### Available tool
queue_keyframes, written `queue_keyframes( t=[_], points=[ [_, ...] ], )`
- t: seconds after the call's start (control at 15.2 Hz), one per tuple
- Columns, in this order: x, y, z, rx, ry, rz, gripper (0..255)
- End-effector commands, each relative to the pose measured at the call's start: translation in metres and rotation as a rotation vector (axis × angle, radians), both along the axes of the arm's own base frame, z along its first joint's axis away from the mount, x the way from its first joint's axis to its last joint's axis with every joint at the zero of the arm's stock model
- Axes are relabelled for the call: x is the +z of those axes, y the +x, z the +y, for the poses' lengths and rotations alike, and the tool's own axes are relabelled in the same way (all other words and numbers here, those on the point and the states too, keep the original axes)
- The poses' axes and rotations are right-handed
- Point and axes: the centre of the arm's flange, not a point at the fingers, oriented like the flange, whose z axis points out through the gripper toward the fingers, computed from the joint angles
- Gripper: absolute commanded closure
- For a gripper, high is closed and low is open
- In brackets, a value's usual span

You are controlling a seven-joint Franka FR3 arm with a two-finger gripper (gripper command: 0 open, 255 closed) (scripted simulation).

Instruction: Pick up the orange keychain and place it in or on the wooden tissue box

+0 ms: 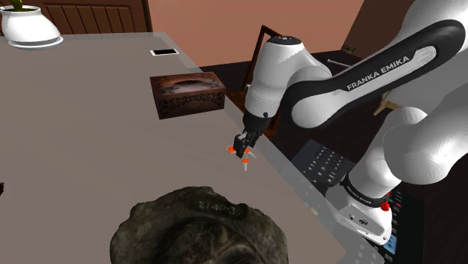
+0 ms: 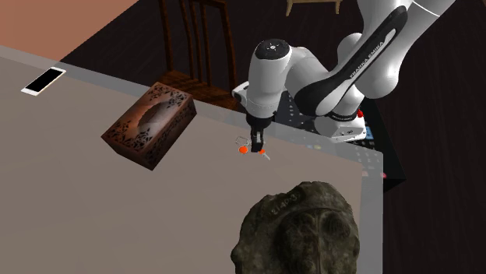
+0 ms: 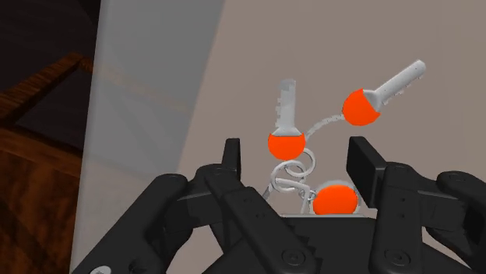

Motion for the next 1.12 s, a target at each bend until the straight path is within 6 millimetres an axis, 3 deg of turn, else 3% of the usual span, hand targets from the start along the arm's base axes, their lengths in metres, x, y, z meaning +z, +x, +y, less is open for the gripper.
queue_keyframes(
  t=[0.0, 0.4, 1.06],
  points=[
    [-0.002, -0.001, 0.002, 0.004, 0.0, 0.003, 255],
    [-0.002, -0.001, 0.002, 0.004, 0.0, 0.003, 255],
    [0.05, -0.001, 0.002, 0.004, 0.0, 0.003, 255]
  ],
)
